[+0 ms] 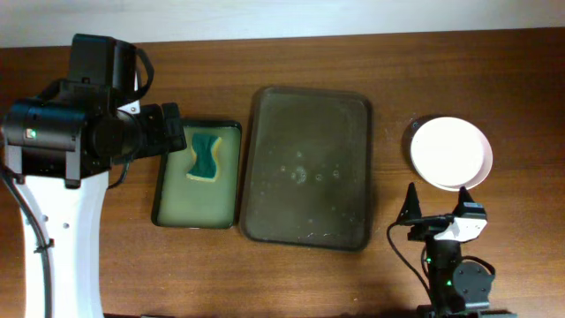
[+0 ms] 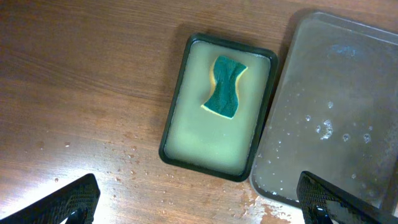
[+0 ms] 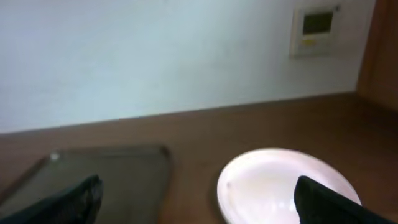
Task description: Clean dirty plates on tray and stack at the side
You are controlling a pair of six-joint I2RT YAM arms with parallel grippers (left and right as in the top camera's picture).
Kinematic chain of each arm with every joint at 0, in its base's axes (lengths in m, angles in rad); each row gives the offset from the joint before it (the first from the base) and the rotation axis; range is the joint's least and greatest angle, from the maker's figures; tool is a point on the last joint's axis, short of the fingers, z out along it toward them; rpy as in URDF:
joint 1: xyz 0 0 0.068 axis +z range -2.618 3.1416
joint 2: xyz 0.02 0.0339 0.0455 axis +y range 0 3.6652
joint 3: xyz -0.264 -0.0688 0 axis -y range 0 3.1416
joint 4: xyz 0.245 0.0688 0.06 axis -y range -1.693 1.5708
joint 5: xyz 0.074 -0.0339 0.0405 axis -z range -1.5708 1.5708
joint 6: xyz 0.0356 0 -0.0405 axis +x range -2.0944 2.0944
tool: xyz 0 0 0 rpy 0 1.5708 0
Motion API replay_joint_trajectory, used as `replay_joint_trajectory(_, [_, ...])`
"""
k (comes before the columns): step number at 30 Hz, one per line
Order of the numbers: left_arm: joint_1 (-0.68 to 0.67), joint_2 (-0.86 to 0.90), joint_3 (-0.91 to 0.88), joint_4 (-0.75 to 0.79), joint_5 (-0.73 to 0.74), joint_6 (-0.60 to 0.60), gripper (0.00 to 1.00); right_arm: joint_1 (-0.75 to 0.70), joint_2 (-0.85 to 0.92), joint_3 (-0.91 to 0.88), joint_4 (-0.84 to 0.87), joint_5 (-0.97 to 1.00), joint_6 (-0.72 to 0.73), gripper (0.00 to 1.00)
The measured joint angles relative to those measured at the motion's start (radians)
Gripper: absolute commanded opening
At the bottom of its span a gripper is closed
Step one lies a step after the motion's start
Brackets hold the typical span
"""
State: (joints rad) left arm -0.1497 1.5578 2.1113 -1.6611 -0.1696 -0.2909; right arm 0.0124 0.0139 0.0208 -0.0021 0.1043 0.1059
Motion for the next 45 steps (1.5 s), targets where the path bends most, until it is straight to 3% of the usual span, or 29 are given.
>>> replay_joint_trajectory(19, [0.000,-0.006,-0.003,-0.015,-0.005,0.000,1.00,0.000,0.001,-0.008,-0.063,0.000,-0.001,0.98])
replay_joint_trajectory(20, [0.000,-0.018,-0.011,0.005,-0.008,0.000,1.00,0.000,0.001,-0.008,-0.063,0.000,0.000,0.98])
replay_joint_trajectory(22, [0.001,-0.097,-0.082,0.185,-0.022,0.000,1.00,0.000,0.001,-0.008,-0.064,0.000,0.000,0.98])
replay_joint_trajectory(27, [0.007,-0.430,-0.509,0.659,-0.030,0.000,1.00,0.000,0.001,-0.008,-0.064,0.000,0.000,0.98])
replay_joint_trajectory(30, [0.051,-0.681,-0.966,1.056,-0.024,0.000,1.00,0.000,0.001,-0.008,-0.063,0.000,0.000,0.98])
replay_joint_trajectory(34, [0.079,-0.941,-1.401,1.318,0.001,0.000,1.00,0.000,0.001,-0.008,-0.064,0.000,0.000,0.98])
replay_joint_trajectory(39, [0.119,-1.263,-1.721,1.503,0.012,0.000,1.00,0.000,0.000,-0.008,-0.064,0.000,0.000,0.98])
replay_joint_trajectory(42, [0.159,-1.472,-1.869,1.537,0.013,0.000,1.00,0.000,0.000,-0.008,-0.065,0.000,0.000,0.98])
replay_joint_trajectory(45, [0.163,-1.543,-1.998,1.630,0.016,0.000,1.00,0.000,0.001,-0.008,-0.064,0.000,0.000,0.98])
